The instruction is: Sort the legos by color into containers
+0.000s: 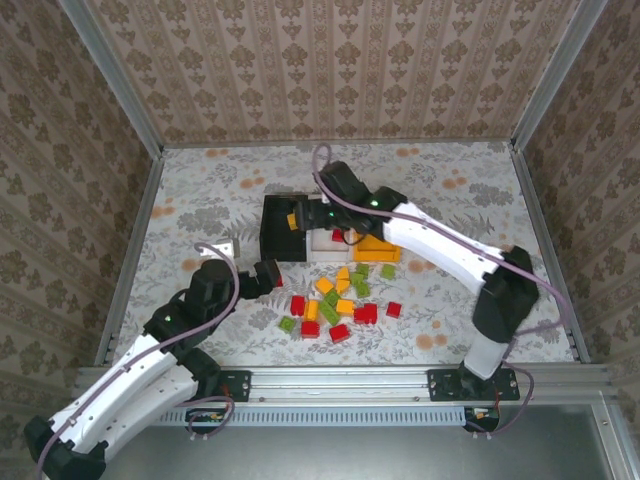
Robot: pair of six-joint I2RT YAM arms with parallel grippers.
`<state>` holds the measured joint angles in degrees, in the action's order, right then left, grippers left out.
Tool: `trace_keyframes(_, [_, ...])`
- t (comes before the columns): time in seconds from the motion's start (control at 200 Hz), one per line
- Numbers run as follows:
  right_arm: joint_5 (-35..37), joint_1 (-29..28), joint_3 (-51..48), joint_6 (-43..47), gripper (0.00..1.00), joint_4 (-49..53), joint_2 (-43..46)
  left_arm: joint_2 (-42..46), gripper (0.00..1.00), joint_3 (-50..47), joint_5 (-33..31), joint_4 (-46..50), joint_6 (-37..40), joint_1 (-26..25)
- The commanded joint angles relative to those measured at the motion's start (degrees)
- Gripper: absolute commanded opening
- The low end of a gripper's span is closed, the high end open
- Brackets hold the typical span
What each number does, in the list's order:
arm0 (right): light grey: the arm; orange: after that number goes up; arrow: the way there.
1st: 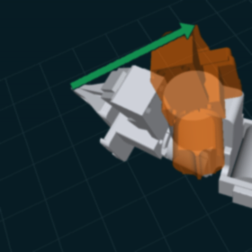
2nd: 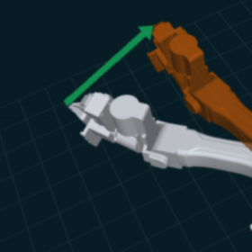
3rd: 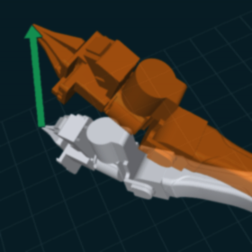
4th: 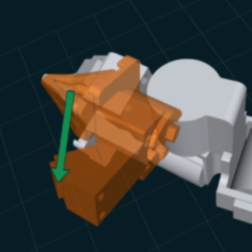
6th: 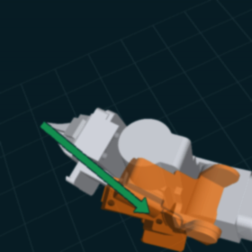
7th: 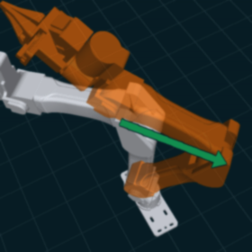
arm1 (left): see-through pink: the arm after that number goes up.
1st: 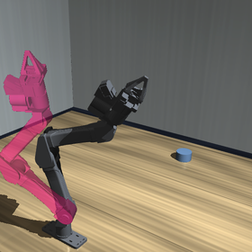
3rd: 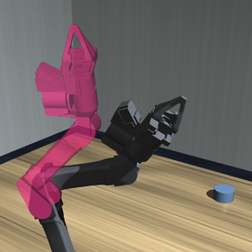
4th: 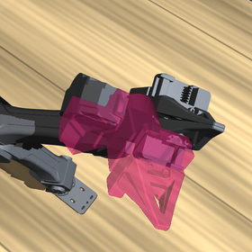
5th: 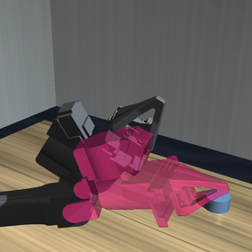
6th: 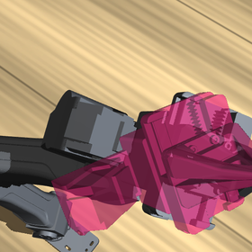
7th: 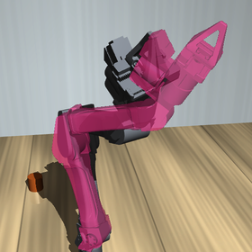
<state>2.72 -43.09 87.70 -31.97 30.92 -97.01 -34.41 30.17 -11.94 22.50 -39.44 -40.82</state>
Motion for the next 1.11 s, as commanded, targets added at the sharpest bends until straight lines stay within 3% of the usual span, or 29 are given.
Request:
trace_keyframes(0.0, [2.46,0.28,-9.48,-1.74,0.74,-1.01,7.36,-1.93,1.00,0.33,1.72,-3.61,1.17,0.39])
trace_keyframes(0.28, [6.27,0.45,-30.08,-6.42,0.75,6.33,27.73,-7.23,1.00,0.26,4.01,-7.22,0.83,0.67])
trace_keyframes(0.48, [7.34,2.22,-41.78,-11.86,0.76,10.22,34.67,-7.68,1.00,-0.91,4.28,-7.51,-0.50,0.78])
trace_keyframes(0.695, [1.98,5.64,-49.48,-14.68,0.75,7.32,31.36,-6.91,1.00,-1.43,4.39,-5.69,-1.56,0.87])
trace_keyframes(1.1, [1.58,5.74,-49.91,-16.26,0.74,3.10,23.48,-5.75,1.00,-3.10,4.48,-5.55,-2.66,1.11])
